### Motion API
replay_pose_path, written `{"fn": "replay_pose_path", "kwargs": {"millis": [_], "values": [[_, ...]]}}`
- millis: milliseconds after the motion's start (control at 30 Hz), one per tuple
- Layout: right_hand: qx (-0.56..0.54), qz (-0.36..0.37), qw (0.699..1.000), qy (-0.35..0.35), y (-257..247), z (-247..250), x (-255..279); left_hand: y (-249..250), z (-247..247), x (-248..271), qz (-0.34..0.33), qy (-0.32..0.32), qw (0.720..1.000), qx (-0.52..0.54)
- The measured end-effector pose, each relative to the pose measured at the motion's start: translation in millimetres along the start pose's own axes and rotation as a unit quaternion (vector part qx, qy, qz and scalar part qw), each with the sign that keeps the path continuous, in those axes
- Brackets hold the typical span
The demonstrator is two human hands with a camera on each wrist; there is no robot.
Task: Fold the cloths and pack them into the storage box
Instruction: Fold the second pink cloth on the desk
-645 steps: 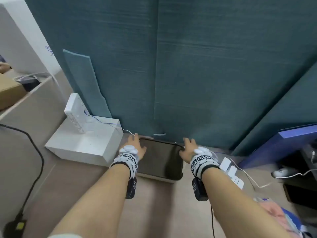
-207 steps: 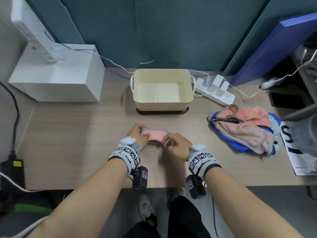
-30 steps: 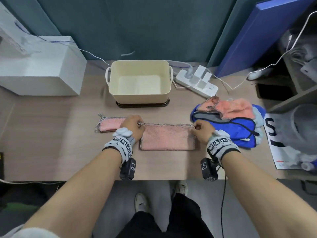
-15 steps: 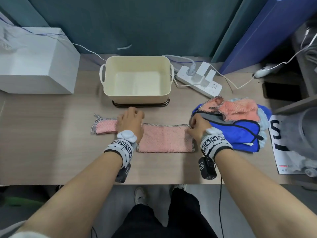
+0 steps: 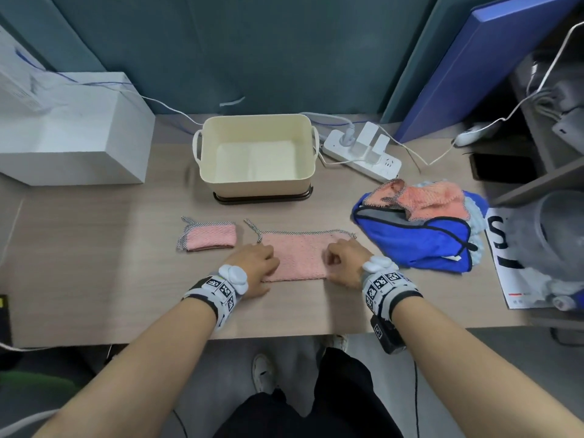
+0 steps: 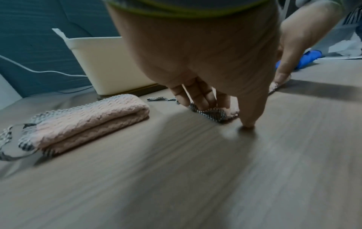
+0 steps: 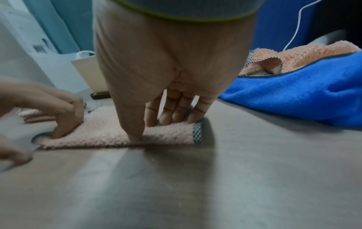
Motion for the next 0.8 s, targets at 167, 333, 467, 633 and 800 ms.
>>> {"fn": "replay_pose_path", "kwargs": {"millis": [167,333,467,633,800], "values": [[0.077,-0.004,0.997,0.032,0.8,-16.5,12.4,-3.7,-11.4,13.1,0.026,0.056,0.998,0.033],[0.102,-0.009,0.994,0.043,-3.9,-30.5,25.7,-3.9,-19.4,34.3,0.07,0.103,0.984,0.124],[0.104,-0.014,0.994,0.039,-4.7,-36.1,33.1,-6.6,-27.4,50.5,0.112,0.13,0.965,0.197],[0.091,-0.024,0.995,0.016,1.4,-42.3,40.7,-10.6,-35.9,61.7,0.163,0.132,0.95,0.231],[0.023,-0.043,0.998,0.045,17.2,-16.1,37.9,-28.4,-26.0,65.4,0.225,0.192,0.923,0.247]]}}
Point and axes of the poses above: each hand's wrist, its own x-axis away from the middle knuckle, its own z-axis out of the back of the hand, y = z × x, the point moved 9 cm from there along -x, towards the middle knuckle, and after that the axes turned 4 degrees about -z, right-handed, at the moved point
